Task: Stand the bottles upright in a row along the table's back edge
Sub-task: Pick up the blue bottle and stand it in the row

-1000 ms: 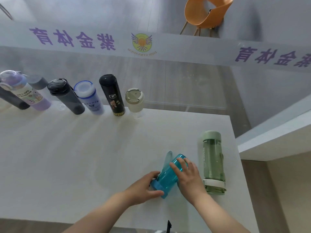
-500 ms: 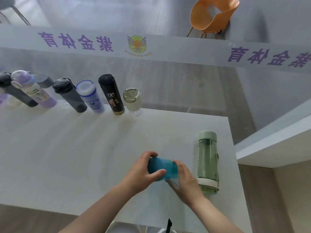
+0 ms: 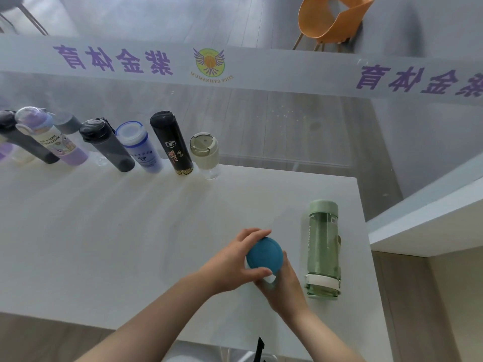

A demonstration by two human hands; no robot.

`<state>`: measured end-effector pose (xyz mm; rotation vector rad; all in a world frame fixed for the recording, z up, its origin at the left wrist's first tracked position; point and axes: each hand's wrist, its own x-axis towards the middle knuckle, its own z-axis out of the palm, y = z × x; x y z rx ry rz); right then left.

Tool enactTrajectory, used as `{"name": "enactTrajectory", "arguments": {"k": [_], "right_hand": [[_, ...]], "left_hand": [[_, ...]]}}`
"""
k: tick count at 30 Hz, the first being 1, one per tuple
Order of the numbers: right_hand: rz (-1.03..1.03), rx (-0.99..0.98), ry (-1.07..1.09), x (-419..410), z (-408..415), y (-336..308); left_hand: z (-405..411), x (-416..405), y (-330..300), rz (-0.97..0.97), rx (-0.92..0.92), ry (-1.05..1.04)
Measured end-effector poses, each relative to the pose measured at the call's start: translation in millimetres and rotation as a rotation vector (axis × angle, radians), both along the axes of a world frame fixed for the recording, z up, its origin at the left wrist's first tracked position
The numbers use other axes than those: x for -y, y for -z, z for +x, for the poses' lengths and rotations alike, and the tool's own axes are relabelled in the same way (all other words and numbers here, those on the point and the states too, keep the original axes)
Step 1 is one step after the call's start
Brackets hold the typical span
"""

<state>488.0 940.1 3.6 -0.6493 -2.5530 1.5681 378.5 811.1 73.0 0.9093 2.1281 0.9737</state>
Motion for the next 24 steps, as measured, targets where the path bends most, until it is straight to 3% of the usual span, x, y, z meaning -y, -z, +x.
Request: {"name": "enactTrajectory", "arguments": {"k": [5,7,9,11,14,24], "right_hand": [[0.02,-0.019,0.027,6,-12,4],[0.017,-0.013,0.032,5,-23,2],[-0.012,0.007,0.062,2,-38,1],[-0.023,0.022,0.098,-2,-57,1],[-0.044,0.023,0.128,-9,-87,2],[-0.026,-0.003,0.169,-27,-192,-5]], "left_hand": [[-20,24,24,0.123,0.115,-0.218],[-32,43,44,0.045,0.085,-0.38],[-45,66,69,-0.159,0.001,-0.476],[-56,89,91,-0.385,-0.157,-0.468],[-63,115,115,-0.576,-0.303,-0.427],[-60,147,146,-0.55,-0.395,-0.343]]}}
